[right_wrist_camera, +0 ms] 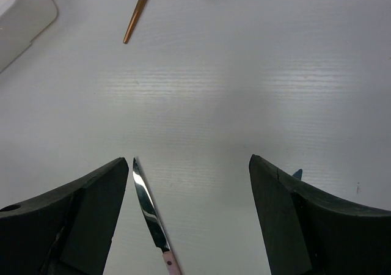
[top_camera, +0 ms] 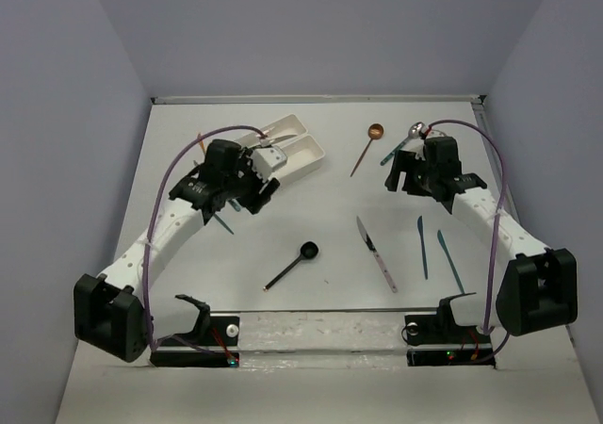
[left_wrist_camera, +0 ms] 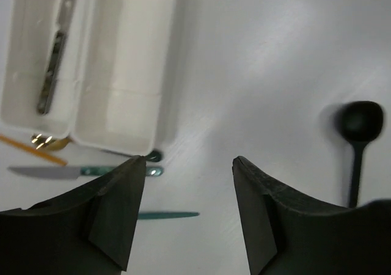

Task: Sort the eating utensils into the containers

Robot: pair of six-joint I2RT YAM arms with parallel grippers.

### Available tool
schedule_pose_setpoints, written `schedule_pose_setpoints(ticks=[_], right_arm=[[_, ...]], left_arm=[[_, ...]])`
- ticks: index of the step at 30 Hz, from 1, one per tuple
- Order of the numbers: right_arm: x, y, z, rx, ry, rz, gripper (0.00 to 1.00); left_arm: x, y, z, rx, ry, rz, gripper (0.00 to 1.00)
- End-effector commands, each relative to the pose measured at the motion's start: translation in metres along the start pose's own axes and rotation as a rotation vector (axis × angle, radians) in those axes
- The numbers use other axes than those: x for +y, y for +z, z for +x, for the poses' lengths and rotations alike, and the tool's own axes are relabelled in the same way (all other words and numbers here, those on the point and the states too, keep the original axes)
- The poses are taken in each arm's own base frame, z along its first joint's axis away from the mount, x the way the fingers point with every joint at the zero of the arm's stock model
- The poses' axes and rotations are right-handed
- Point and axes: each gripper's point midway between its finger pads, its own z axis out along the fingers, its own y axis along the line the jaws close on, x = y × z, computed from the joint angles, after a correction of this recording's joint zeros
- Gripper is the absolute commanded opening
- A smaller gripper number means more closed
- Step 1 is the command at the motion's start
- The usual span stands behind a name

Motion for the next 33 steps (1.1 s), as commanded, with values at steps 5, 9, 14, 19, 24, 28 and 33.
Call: schedule_pose_setpoints(ticks=[5, 9, 14, 19, 24, 28, 33], right_arm=[[0.006, -0.018, 0.007, -0.032, 0.053, 0.006, 0.86], [0.006, -0.019, 0.009, -0.036, 0.064, 0.016, 0.86], [0.002, -0.02, 0.017, -0.022, 0.07, 0.028, 0.86], [-0.01, -0.019, 0.02, -0.031, 0.065, 0.09, 0.86], [-0.013, -0.015, 0.021, -0.018, 0.051, 0.105, 0.86], [-0.015, -0.012, 0.021, -0.011, 0.041, 0.113, 0.86], [-0.018, -0.009, 0.02, -0.007, 0.033, 0.132, 0.86]], left_arm=[[-0.13, 0.012, 0.049, 0.123, 0.226, 0.306, 0.79], [-0.173, 0.024, 0.067, 0.185, 0.317, 0.385, 0.84], [-0.186, 0.035, 0.091, 0.254, 0.37, 0.434, 0.86], [-0.201, 0.032, 0.093, 0.234, 0.417, 0.517, 0.87], [-0.213, 0.042, 0.107, 0.29, 0.45, 0.547, 0.87], [-0.211, 0.05, 0.12, 0.337, 0.458, 0.535, 0.85], [-0.202, 0.061, 0.137, 0.389, 0.457, 0.484, 0.63]])
